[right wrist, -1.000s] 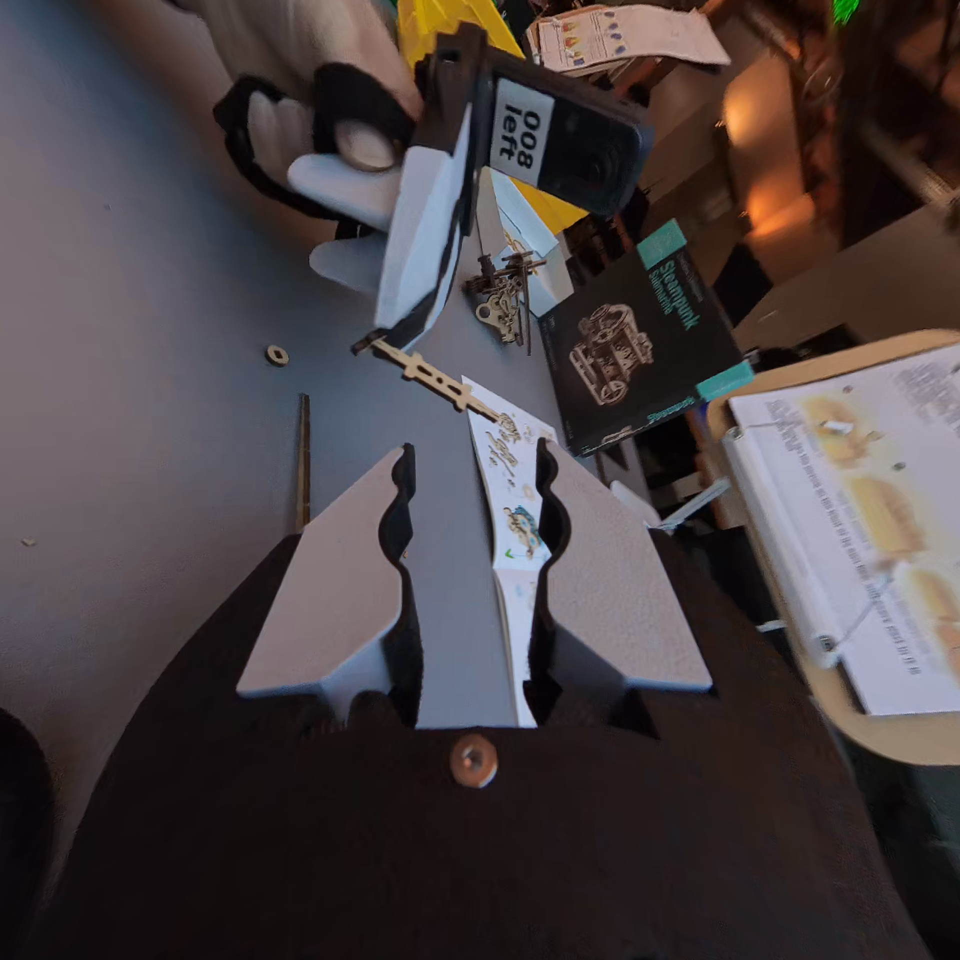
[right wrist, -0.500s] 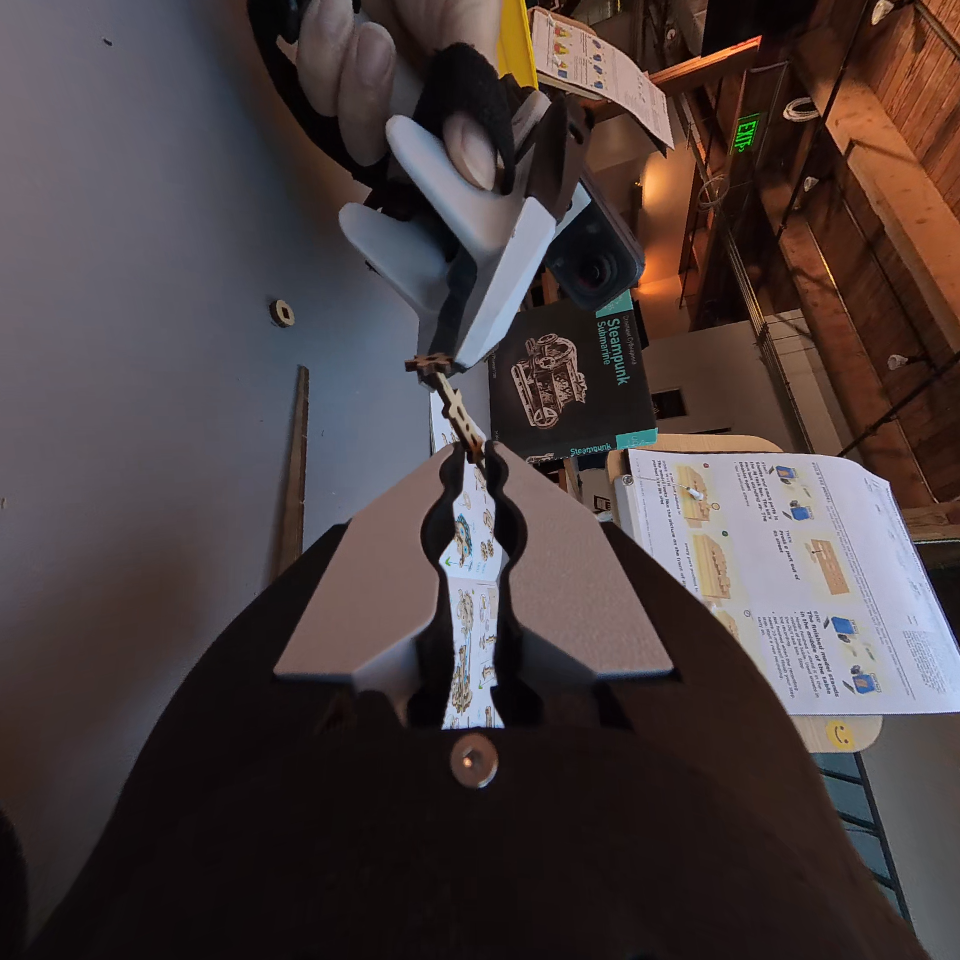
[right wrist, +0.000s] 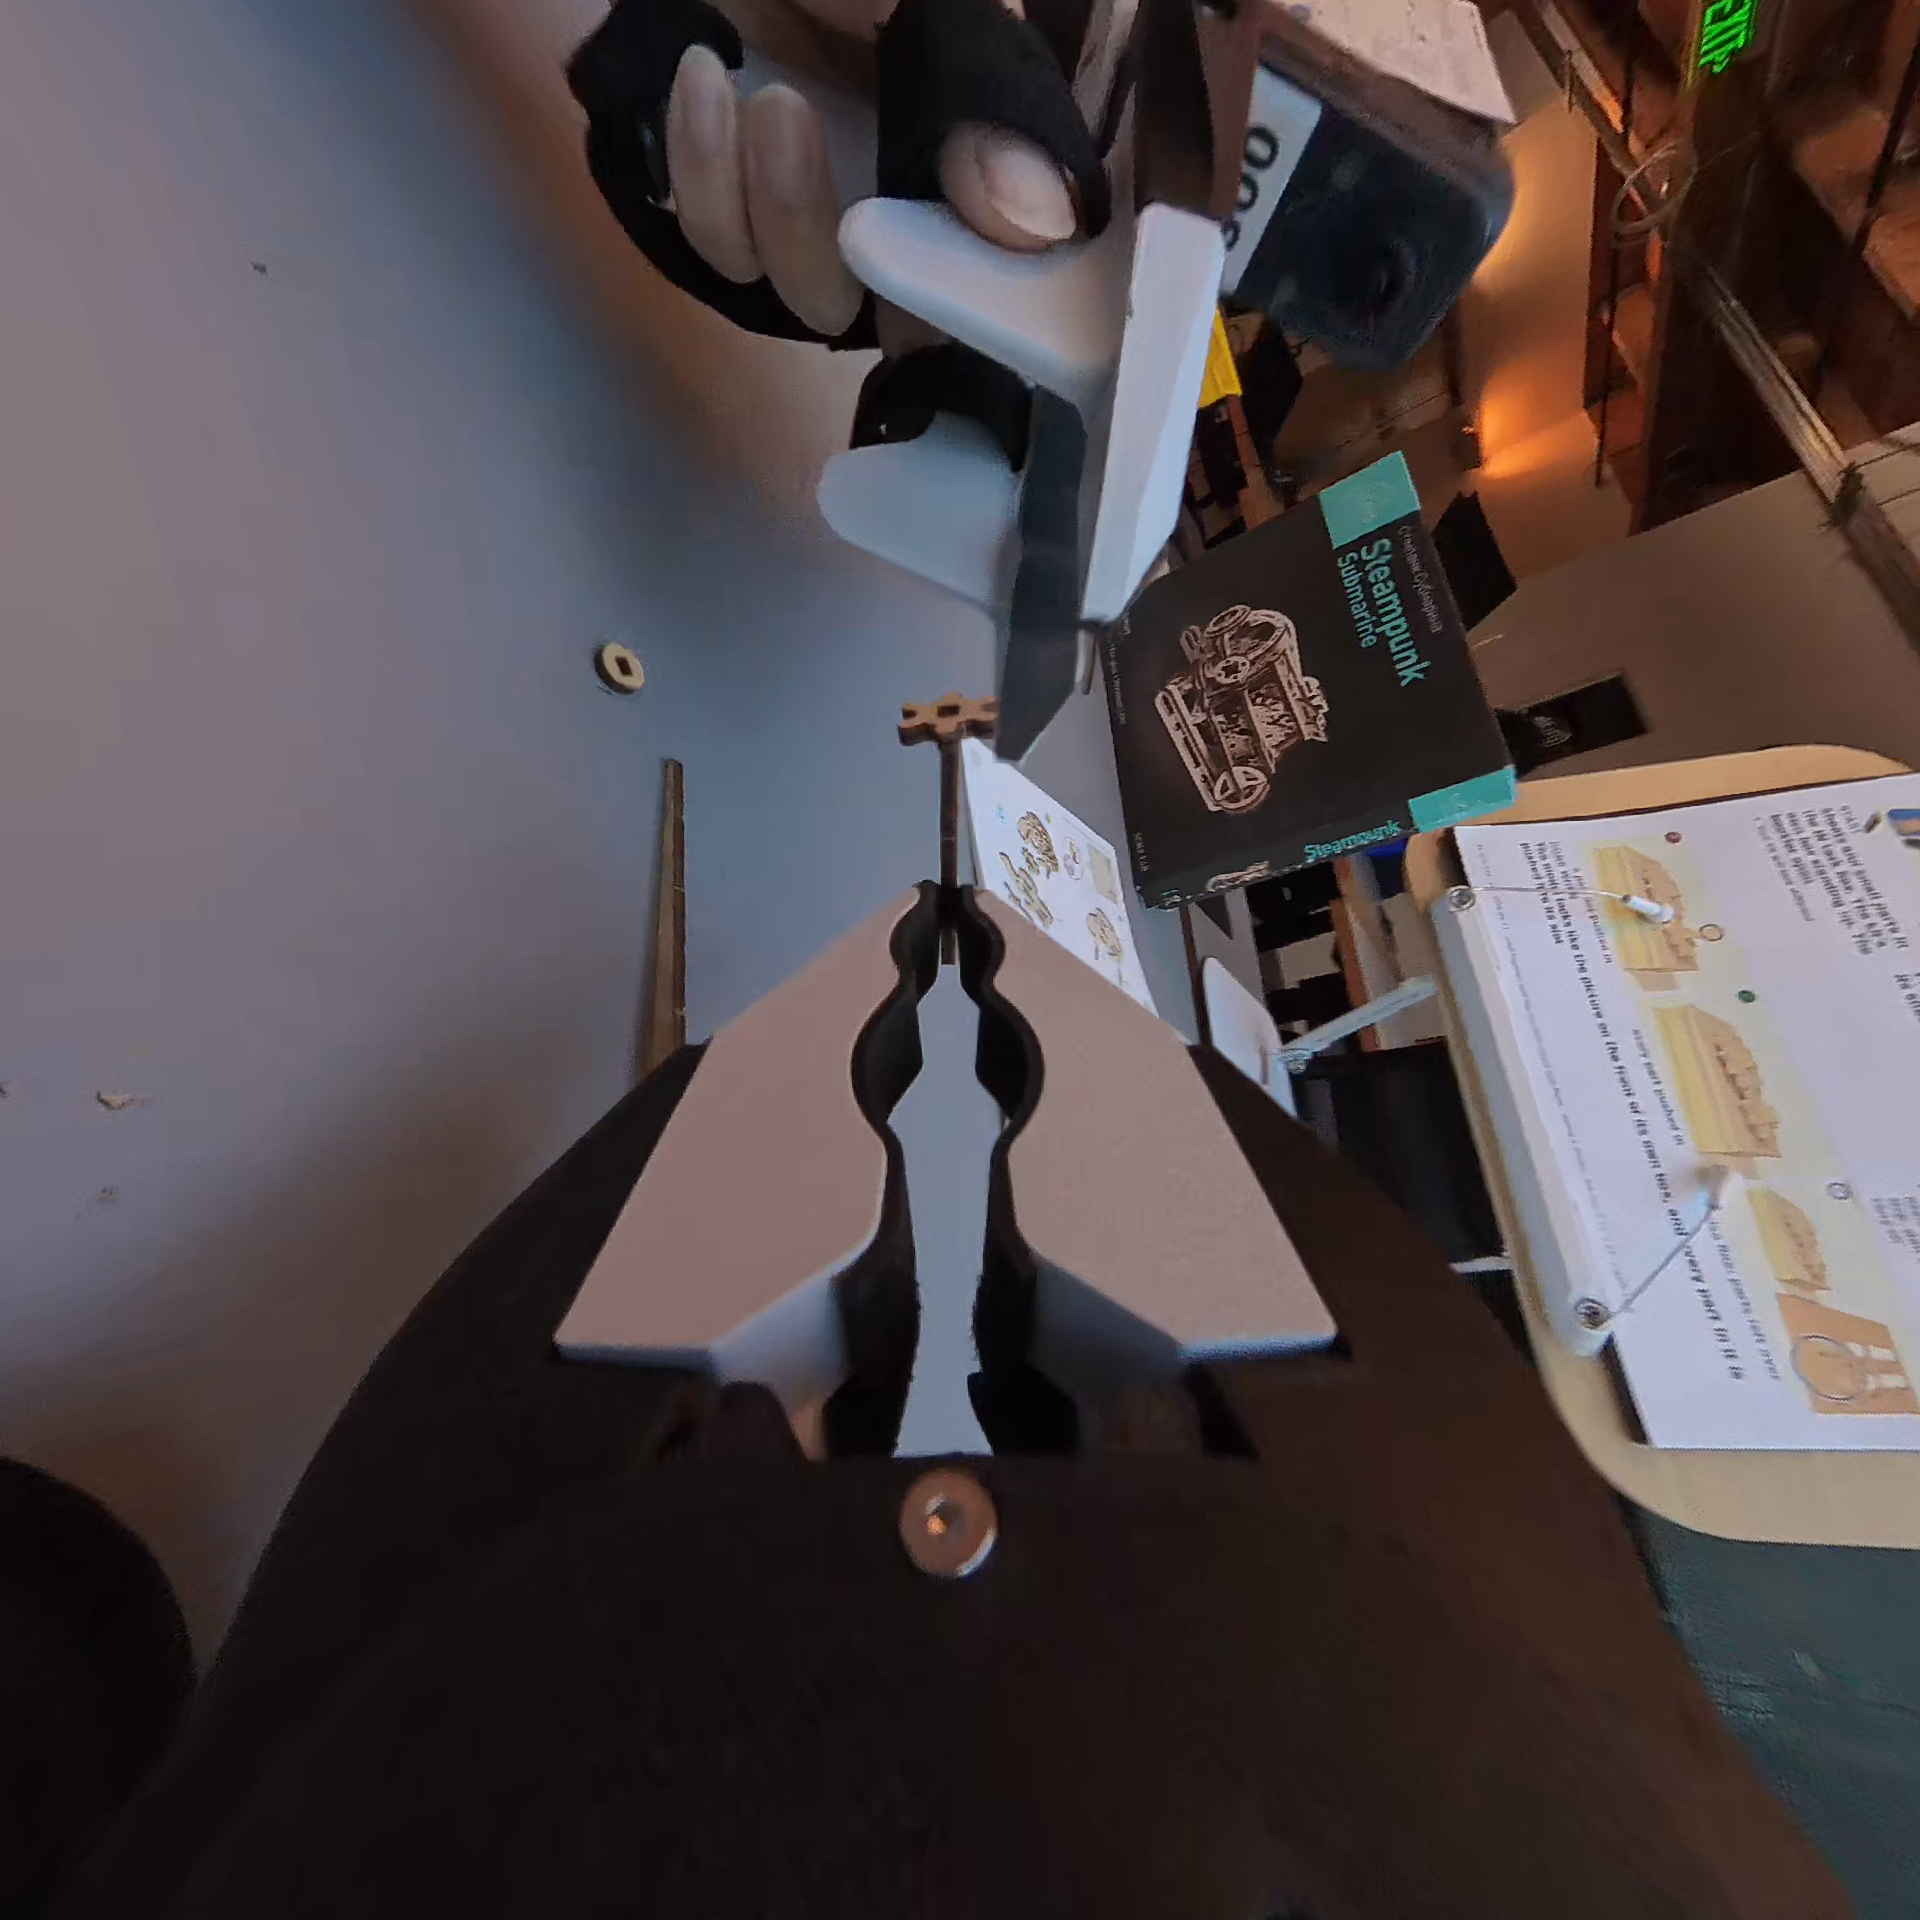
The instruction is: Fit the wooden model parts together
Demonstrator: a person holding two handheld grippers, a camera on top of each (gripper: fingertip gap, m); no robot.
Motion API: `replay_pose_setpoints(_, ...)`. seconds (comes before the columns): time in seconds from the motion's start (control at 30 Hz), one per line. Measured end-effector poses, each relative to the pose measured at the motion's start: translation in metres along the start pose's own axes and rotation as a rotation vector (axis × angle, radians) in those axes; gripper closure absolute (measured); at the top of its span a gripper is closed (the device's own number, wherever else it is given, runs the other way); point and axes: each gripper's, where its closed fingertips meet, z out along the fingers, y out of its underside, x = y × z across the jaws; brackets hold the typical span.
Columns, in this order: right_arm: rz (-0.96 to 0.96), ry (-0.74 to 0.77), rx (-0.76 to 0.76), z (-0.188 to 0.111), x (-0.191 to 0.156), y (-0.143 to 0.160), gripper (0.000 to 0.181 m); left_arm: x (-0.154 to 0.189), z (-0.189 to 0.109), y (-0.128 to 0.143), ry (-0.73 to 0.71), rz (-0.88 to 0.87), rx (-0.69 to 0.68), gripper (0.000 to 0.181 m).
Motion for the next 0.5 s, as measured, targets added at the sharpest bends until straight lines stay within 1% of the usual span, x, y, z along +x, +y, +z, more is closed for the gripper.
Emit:
replay_pose_setpoints(0.03, 0.055, -0.027, 0.011, -0.001, 0.000, -0.001, 0.180, 0.004, -0.004, -0.006, -0.015, 0.072, 0.021, 0.147)
replay_pose_setpoints(0.1, 0.197, -0.086, 0.043, -0.003, 0.002, -0.006, 0.181, 0.009, -0.008, -0.012, -0.098, 0.292, 0.015, 0.148)
replay_pose_setpoints(0.17, 0.365, -0.169, 0.077, -0.005, 0.004, -0.012, 0.180, 0.018, -0.008, -0.010, -0.178, 0.551, -0.015, 0.144)
replay_pose_setpoints(0.2, 0.445, -0.216, 0.096, -0.007, 0.003, -0.015, 0.181, 0.024, -0.006, -0.008, -0.204, 0.667, -0.019, 0.147)
replay_pose_setpoints(0.23, 0.513, -0.256, 0.109, -0.008, 0.003, -0.018, 0.181, 0.030, -0.003, -0.006, -0.223, 0.768, -0.010, 0.153)
replay_pose_setpoints(0.27, 0.563, -0.282, 0.128, -0.010, 0.004, -0.021, 0.181, 0.037, -0.001, -0.007, -0.244, 0.857, 0.015, 0.160)
replay_pose_setpoints(0.3, 0.600, -0.306, 0.145, -0.011, 0.004, -0.023, 0.181, 0.042, 0.000, -0.008, -0.265, 0.924, 0.050, 0.164)
replay_pose_setpoints(0.37, 0.637, -0.336, 0.157, -0.012, 0.003, -0.026, 0.181, 0.050, 0.002, -0.009, -0.276, 0.975, 0.087, 0.164)
replay_pose_setpoints(0.43, 0.638, -0.360, 0.165, -0.013, 0.000, -0.029, 0.181, 0.051, 0.005, -0.007, -0.251, 0.937, 0.072, 0.159)
replay_pose_setpoints(0.5, 0.632, -0.383, 0.160, -0.012, -0.005, -0.031, 0.181, 0.046, 0.005, -0.007, -0.259, 0.915, 0.066, 0.156)
